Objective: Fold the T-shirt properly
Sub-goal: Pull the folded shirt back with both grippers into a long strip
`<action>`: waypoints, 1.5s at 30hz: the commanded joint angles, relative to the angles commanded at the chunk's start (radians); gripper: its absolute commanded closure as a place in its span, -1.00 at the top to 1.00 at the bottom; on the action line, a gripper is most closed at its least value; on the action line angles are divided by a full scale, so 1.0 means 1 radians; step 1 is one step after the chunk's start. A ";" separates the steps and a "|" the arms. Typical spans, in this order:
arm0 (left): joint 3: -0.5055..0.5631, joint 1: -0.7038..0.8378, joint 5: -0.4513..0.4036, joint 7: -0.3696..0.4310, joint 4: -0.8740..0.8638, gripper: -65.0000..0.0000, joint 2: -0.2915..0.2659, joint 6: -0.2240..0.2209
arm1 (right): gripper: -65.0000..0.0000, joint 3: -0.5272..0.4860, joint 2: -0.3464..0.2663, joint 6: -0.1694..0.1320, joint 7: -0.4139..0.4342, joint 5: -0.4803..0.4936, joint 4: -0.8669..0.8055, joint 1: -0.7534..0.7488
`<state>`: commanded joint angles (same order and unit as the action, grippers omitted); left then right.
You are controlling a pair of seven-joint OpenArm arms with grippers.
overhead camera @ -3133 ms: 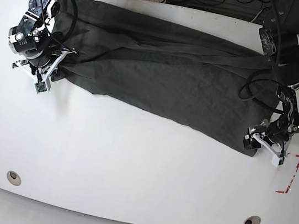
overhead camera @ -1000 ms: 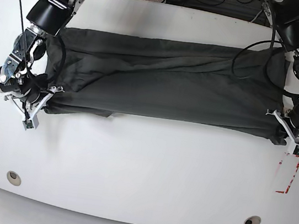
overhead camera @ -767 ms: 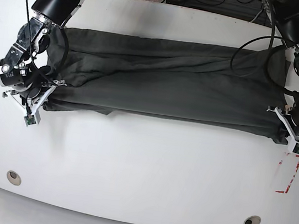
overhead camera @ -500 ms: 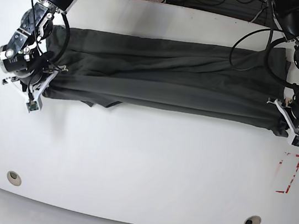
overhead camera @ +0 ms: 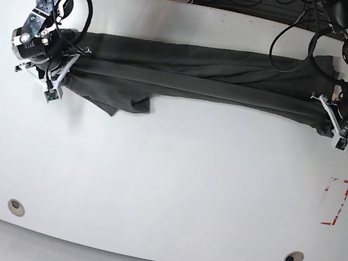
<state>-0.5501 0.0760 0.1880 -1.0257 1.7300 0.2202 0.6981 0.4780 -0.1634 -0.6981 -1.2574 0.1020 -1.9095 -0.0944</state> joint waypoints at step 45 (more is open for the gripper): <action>-0.008 -0.002 -0.035 -0.066 -0.094 -0.33 -0.014 0.000 | -0.90 0.097 0.097 0.000 0.086 0.150 0.094 -0.006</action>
<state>-0.5577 0.0744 0.1527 -1.0917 1.6364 0.2064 0.6981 0.5746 -0.0667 -0.6981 -1.1715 0.2524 -1.8159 -0.1005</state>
